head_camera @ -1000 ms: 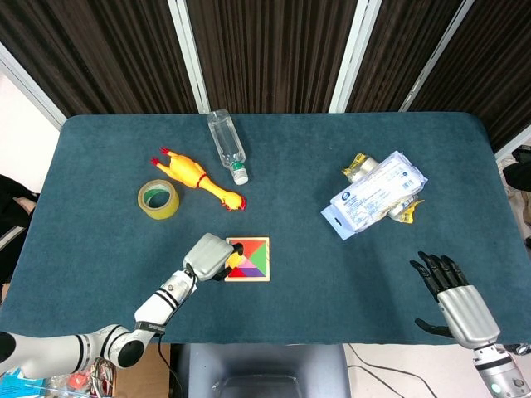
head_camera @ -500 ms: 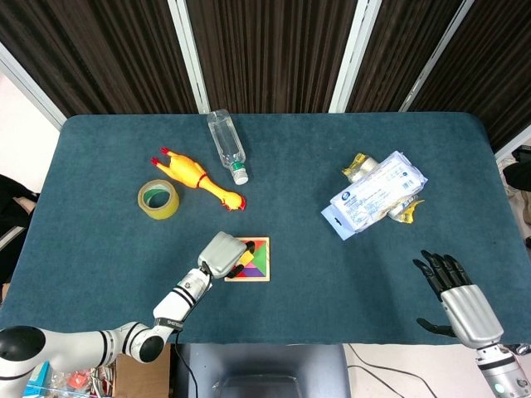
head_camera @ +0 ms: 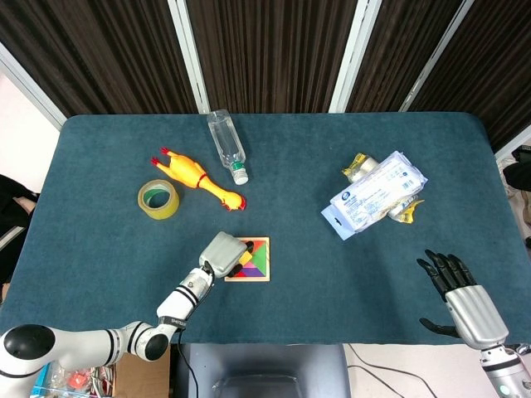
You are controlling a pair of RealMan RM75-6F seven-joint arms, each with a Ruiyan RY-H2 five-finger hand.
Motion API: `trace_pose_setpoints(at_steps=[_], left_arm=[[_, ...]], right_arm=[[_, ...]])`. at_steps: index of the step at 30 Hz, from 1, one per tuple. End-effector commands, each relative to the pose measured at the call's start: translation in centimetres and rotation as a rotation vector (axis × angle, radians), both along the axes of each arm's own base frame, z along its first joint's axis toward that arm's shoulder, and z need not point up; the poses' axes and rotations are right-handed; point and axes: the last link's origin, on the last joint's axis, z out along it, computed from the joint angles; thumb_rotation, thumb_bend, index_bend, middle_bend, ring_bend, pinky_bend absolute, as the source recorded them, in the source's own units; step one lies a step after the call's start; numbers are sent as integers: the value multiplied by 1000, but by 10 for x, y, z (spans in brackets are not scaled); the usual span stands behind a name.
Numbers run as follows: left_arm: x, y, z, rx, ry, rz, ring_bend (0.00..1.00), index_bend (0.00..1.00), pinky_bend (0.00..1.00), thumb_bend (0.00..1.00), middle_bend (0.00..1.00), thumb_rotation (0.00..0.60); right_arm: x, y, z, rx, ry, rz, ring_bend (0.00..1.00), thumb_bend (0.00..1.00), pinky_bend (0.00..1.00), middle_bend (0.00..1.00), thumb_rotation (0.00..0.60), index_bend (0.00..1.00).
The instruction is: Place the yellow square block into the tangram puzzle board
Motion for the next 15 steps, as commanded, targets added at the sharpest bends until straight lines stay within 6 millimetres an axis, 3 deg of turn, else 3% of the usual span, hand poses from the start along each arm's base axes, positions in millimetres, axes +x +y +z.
trace_pose_setpoints(at_steps=[1, 15], left_arm=[[-1, 1, -1, 3, 9, -4, 1000, 672, 1000, 371, 1000, 600], [-10, 3, -1, 1, 33, 7, 1000, 649, 1000, 372, 1000, 600]], right_arm=[[0, 0, 0, 1, 1, 0, 0, 156, 0, 0, 600, 0], [-1, 1, 2, -4, -5, 1, 0, 156, 0, 0, 600, 0]])
